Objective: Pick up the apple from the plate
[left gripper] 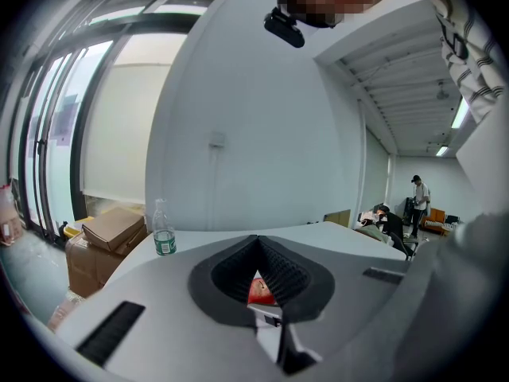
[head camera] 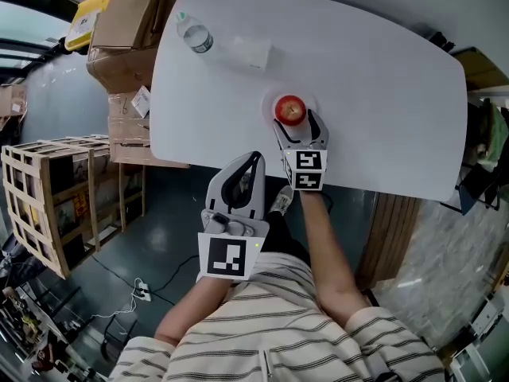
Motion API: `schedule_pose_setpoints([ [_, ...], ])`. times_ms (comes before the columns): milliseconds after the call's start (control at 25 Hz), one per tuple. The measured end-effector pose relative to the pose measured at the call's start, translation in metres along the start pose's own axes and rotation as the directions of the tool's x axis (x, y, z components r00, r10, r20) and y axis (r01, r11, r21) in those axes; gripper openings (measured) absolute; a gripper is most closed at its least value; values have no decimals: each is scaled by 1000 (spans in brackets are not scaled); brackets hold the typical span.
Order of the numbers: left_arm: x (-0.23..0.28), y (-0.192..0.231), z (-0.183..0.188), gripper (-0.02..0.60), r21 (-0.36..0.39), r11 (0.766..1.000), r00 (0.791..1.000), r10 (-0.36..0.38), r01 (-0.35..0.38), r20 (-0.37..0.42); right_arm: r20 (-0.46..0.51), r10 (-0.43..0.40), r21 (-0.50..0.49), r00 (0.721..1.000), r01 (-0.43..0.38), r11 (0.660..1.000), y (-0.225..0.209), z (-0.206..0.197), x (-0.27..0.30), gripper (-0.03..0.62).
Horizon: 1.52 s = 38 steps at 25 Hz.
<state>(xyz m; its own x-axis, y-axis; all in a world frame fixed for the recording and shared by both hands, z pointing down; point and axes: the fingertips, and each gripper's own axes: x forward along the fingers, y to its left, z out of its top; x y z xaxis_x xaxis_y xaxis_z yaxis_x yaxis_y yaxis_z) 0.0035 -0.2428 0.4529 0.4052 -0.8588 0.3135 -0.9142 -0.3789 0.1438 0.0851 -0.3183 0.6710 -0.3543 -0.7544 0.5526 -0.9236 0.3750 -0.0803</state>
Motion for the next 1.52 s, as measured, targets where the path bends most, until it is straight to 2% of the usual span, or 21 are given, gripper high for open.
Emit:
schedule_pose_setpoints([
  [80,-2,5,-1,5,-15,1000,1000,7,-7,-6,-4,3,11,1000,-3,1000,4,-3,4,370],
  [200,-1,6,1,5,4,1000,1000,6,-6,-2,-5,1,31,1000,0,1000,3,-3,8,370],
  [560,-4,5,2,5,16,1000,1000,-2,2,-4,8,-24,22,1000,24,999,-3,5,4,354],
  [920,-9,7,5,5,10,1000,1000,2,-2,8,36,-31,18,999,31,999,-3,27,-26,354],
  [1520,-29,-1,25,5,51,998,999,28,-30,41,138,-1,4,990,0,1000,17,92,-85,354],
])
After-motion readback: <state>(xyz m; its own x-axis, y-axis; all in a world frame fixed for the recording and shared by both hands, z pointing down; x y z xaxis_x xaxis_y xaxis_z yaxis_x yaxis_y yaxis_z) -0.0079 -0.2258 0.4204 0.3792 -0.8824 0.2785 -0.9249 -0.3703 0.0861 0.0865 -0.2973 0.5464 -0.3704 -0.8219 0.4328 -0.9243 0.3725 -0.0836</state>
